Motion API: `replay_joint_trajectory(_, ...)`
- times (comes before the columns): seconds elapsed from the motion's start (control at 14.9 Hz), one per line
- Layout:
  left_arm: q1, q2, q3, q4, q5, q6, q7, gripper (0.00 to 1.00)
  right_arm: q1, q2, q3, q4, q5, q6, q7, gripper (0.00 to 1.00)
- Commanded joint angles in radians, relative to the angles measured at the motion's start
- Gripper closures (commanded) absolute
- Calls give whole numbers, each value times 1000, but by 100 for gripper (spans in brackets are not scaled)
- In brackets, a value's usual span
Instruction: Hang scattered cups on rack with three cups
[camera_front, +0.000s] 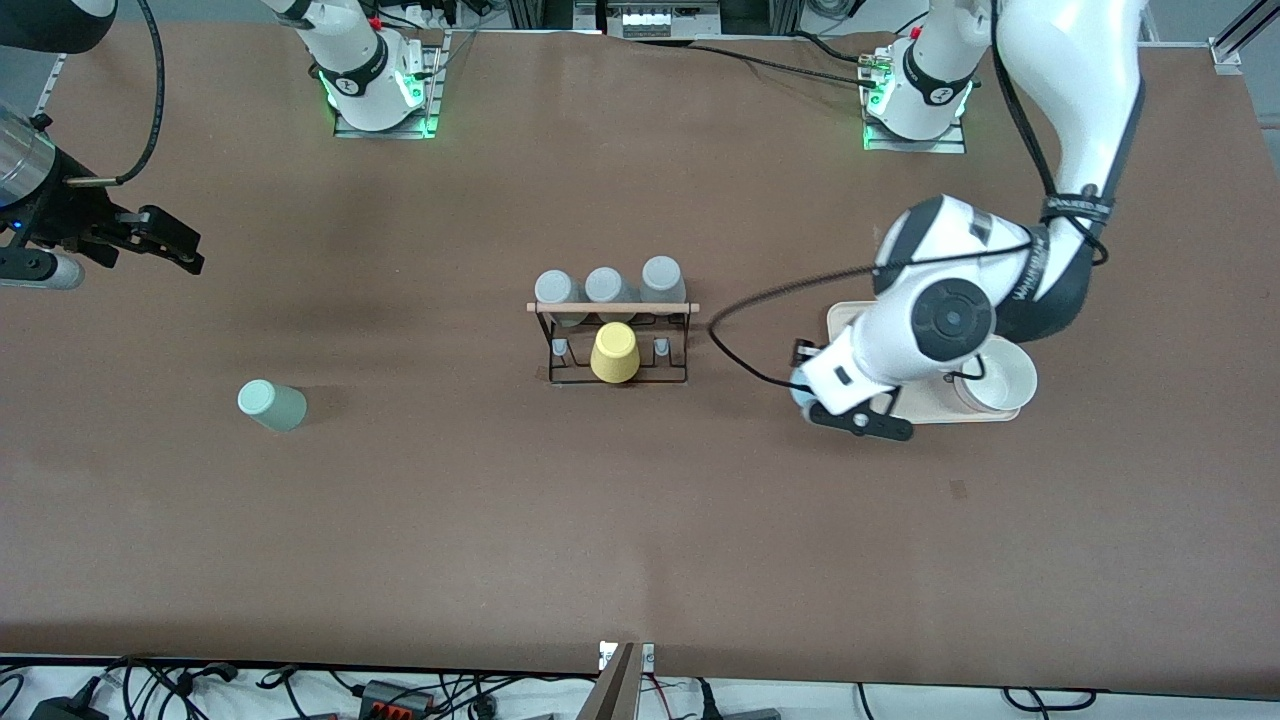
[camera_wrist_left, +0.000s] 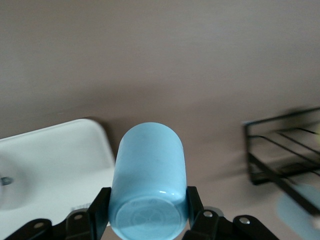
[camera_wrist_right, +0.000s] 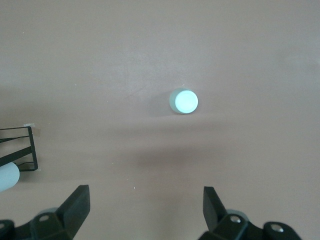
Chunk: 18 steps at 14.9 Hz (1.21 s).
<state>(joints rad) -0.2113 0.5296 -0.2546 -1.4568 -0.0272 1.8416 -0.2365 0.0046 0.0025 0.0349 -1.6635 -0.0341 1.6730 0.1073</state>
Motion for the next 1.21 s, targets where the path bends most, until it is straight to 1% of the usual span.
replay_joint_trajectory(0.0,-74,61,5,133,-88,-28,-103,100,3,-2,3,13,0,-1,9,0)
replay_joint_trajectory(0.13,-134,93,5,231,-108,-30,-235,100,3,-2,3,14,3,-1,11,0)
replay_joint_trajectory(0.2,-154,104,5,251,-108,-31,-262,100,3,-2,3,14,5,-1,11,0)
replay_joint_trajectory(0.47,-210,138,5,257,-109,-19,-323,100,0,-1,3,13,10,-1,12,0)
replay_joint_trajectory(0.74,-252,164,5,257,-109,-19,-334,99,0,-1,3,11,11,1,19,0)
replay_joint_trajectory(0.87,-257,185,5,254,-109,14,-336,97,0,-1,3,11,11,1,19,0)
replay_joint_trajectory(0.94,-258,200,5,253,-108,40,-331,88,0,2,3,11,11,1,17,0)
replay_joint_trajectory(1.07,-267,219,12,247,-82,79,-322,7,-6,46,3,13,8,5,3,0)
replay_joint_trajectory(1.14,-270,214,18,248,-51,84,-323,0,-11,82,0,11,5,5,0,0)
